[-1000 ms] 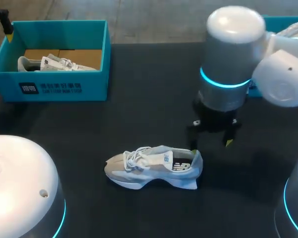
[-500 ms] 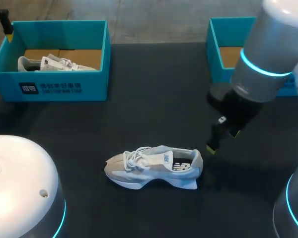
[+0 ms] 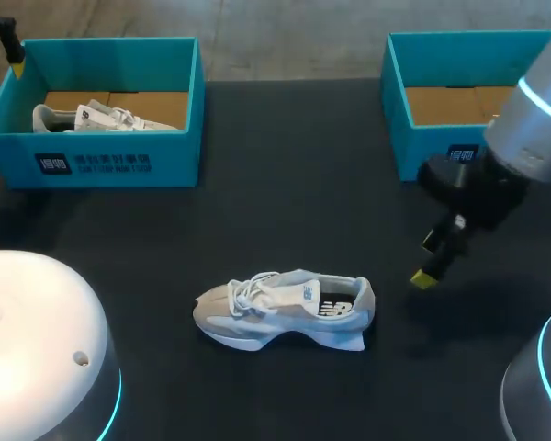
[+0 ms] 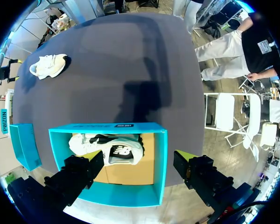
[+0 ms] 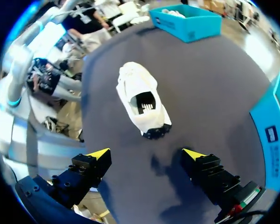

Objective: Take the shoe out of the shoebox, open the shoe tongue, remove and reinsert the insole, then place the shoe into the shoebox

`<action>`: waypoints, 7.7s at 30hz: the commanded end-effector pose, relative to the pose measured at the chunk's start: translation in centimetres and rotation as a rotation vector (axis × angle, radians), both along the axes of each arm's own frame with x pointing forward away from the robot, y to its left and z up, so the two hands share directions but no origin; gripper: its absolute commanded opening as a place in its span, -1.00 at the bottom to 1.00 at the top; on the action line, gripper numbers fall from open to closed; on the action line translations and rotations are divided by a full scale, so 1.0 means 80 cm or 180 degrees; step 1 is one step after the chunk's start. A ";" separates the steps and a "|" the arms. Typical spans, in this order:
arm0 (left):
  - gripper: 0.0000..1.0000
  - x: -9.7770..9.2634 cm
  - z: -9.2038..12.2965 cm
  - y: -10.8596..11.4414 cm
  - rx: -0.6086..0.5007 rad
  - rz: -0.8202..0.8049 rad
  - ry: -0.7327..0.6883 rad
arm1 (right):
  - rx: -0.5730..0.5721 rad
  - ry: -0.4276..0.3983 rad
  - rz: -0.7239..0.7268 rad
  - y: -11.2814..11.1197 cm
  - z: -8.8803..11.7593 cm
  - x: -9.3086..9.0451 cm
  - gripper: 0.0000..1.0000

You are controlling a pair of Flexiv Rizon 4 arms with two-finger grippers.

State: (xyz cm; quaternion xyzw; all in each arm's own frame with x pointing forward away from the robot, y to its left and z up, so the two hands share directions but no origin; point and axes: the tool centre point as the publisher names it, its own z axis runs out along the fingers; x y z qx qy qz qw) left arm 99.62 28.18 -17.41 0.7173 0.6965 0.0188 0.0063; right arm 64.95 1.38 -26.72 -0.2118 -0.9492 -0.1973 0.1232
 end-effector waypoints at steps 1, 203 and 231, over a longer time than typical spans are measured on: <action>1.00 -0.002 0.000 0.000 0.0009 0.0000 -0.0007 | 0.1062 -0.0705 0.0129 -0.010 -0.012 -0.006 1.00; 1.00 -0.040 0.008 -0.044 -0.0042 0.0640 0.0142 | 0.2485 -0.1663 0.0348 0.152 -0.187 0.013 -1.00; 1.00 -0.124 -0.020 -0.179 0.0018 0.3284 0.0842 | 0.2485 -0.1663 0.0348 0.152 -0.187 0.013 -1.00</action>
